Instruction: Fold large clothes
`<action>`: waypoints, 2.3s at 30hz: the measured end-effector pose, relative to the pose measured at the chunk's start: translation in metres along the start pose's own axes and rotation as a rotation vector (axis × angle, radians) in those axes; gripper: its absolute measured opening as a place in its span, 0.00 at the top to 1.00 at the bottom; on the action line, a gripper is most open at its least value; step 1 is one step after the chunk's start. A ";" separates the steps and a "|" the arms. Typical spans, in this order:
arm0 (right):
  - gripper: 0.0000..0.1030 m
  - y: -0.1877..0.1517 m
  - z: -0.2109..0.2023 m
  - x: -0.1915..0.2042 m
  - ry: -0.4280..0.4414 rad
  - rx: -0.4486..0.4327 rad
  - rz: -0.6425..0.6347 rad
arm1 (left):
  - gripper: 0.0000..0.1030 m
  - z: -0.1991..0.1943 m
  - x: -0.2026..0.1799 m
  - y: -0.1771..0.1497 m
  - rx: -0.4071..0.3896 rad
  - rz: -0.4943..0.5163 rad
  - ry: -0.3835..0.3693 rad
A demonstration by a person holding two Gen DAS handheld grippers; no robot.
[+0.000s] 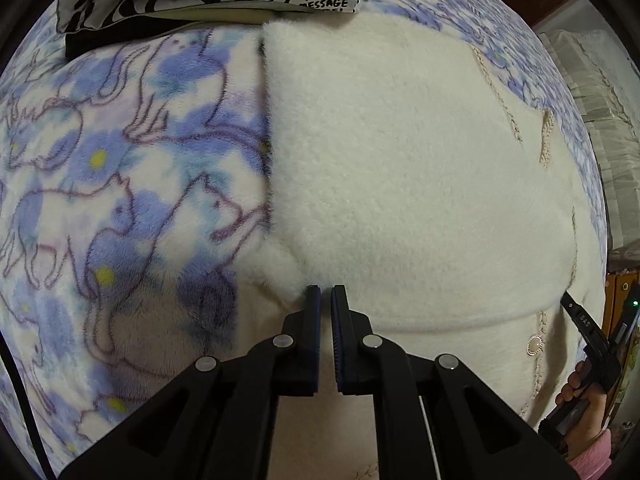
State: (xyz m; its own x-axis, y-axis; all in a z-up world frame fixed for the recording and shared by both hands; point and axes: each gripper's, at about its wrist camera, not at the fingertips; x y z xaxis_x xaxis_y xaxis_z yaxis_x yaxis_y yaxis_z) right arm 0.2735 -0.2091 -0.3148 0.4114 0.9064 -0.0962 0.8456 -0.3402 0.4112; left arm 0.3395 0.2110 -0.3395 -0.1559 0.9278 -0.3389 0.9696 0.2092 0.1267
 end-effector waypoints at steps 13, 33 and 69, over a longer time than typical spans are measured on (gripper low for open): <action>1.00 -0.009 0.015 -0.011 0.071 -0.041 0.170 | 0.95 0.004 0.001 -0.010 -0.052 -0.001 -0.001; 1.00 -0.008 0.013 -0.052 0.423 0.050 0.030 | 0.87 -0.002 -0.184 -0.133 -0.167 0.239 0.183; 0.52 -0.049 -0.004 -0.457 0.419 0.102 0.602 | 0.44 0.075 -0.566 -0.205 0.037 0.503 0.029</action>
State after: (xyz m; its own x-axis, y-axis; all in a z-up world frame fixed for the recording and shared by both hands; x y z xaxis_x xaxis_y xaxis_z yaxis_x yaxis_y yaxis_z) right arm 0.0422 -0.6058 -0.2876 0.6669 0.5684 0.4819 0.5504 -0.8116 0.1955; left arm 0.2430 -0.3800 -0.2431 0.3277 0.9193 -0.2182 0.9320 -0.2766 0.2344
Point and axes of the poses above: each gripper's, at about its wrist camera, not at the fingertips, and z roughly the way its jaws point, x to its left, y to its top, and after that the axes turned 4 degrees about -y, right-handed
